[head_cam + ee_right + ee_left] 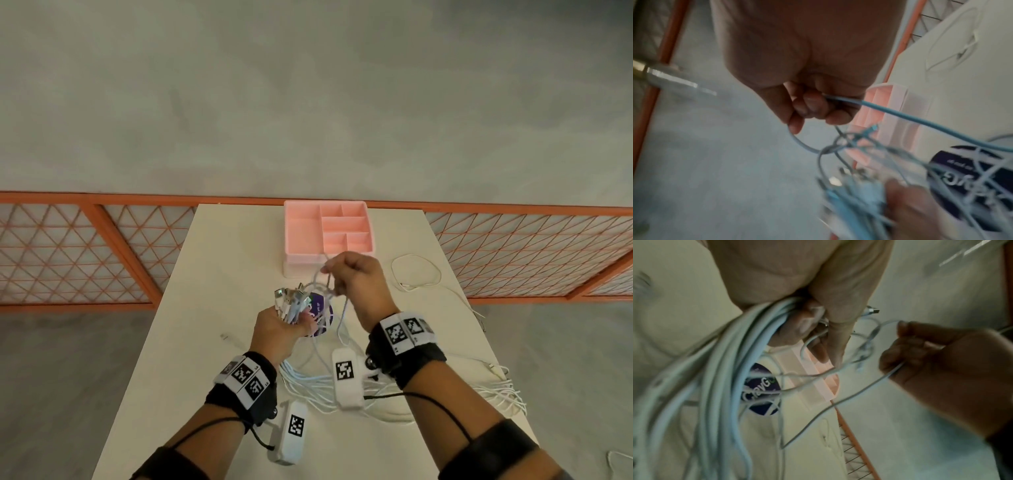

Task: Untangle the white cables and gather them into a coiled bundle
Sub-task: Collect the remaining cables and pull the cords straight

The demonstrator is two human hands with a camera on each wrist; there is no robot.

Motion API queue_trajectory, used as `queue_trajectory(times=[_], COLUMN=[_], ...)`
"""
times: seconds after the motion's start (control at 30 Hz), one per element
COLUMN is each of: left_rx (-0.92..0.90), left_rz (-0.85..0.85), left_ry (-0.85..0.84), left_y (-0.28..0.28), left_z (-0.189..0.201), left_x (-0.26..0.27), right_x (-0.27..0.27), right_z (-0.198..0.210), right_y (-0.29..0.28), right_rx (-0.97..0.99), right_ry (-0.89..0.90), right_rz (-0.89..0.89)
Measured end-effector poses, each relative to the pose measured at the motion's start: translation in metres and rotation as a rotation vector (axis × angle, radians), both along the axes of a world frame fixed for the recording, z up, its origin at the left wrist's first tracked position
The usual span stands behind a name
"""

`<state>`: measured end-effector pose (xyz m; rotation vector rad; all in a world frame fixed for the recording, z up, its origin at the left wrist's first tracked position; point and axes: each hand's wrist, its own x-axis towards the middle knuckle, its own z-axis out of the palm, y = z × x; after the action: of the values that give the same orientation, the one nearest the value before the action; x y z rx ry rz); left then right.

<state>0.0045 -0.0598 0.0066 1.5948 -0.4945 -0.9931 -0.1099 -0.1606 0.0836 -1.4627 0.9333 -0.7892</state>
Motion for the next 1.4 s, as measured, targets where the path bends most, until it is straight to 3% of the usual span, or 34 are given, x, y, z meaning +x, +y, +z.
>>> queue_trajectory(times=[0.13, 0.37, 0.43, 0.53, 0.63, 0.73, 0.87, 1.0, 1.1, 1.3, 1.4], left_rx=[0.074, 0.075, 0.081, 0.051, -0.049, -0.128, -0.193, -0.177, -0.158, -0.108, -0.079], left_rz=[0.038, 0.091, 0.098, 0.063, 0.050, 0.087, 0.015, -0.013, 0.017, 0.065, 0.082], left_ry=[0.069, 0.157, 0.161, 0.178, 0.200, 0.204, 0.148, 0.021, 0.005, -0.050, -0.059], left_y=[0.005, 0.005, 0.003, 0.003, 0.001, -0.002, -0.007, -0.015, -0.017, -0.014, -0.016], left_z=[-0.015, -0.022, -0.021, -0.014, -0.002, 0.007, 0.027, 0.028, 0.025, 0.020, 0.018], left_x=[0.003, 0.020, 0.023, 0.019, 0.012, 0.011, 0.000, -0.008, -0.007, 0.000, 0.006], right_x=[-0.008, -0.020, -0.024, -0.032, -0.039, -0.039, -0.032, -0.020, -0.013, -0.011, -0.013], right_z=[0.016, -0.001, -0.008, -0.025, -0.038, -0.042, -0.039, -0.026, -0.018, -0.001, -0.005], right_y=[-0.015, -0.028, -0.030, -0.033, -0.033, -0.031, -0.026, -0.018, -0.019, -0.020, -0.019], right_rx=[0.010, 0.147, 0.153, 0.031, -0.066, -0.099, -0.153, -0.198, -0.181, -0.092, -0.065], right_ry=[-0.064, -0.180, -0.130, 0.086, 0.244, 0.320, 0.382, 0.287, 0.194, -0.003, 0.019], right_rz=[-0.057, -0.237, -0.279, -0.272, -0.202, -0.136, 0.036, 0.245, 0.293, 0.046, -0.076])
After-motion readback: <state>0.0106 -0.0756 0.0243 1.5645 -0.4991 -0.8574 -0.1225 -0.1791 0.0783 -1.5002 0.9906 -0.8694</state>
